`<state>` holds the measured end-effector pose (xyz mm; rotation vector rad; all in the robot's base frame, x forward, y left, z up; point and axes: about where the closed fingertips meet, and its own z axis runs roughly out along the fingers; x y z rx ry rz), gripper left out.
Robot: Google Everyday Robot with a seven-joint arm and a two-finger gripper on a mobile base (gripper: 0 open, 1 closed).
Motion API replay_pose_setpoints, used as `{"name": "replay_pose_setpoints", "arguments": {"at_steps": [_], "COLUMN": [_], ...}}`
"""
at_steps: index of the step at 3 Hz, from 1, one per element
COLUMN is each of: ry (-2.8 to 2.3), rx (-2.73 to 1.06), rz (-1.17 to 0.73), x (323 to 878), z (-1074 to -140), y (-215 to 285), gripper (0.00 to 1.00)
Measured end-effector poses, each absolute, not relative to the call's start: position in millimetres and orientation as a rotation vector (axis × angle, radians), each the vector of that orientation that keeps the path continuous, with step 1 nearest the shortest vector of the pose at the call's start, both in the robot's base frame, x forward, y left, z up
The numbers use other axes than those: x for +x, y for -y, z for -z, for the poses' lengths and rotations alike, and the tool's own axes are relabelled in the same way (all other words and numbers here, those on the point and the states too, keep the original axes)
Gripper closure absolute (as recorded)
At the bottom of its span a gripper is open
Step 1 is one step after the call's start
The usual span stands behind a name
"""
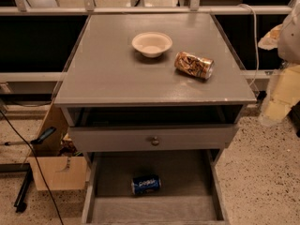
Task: Pick pepsi can from middle drawer and place on counter
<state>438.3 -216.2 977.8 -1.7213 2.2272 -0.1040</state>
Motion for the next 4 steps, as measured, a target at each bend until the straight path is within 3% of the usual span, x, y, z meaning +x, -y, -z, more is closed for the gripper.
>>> {"name": "replay_pose_setpoints", "arguments": {"at_steps": [2,4], "ry": [-2.241,-2.162], "rx": [-1.658,-1.406], "rz": [0.051,-0.262], "x": [419.7,392.9], "z": [-964.6,-876.4], "y": [225.8,226.0], "gripper": [0.0,0.0]}}
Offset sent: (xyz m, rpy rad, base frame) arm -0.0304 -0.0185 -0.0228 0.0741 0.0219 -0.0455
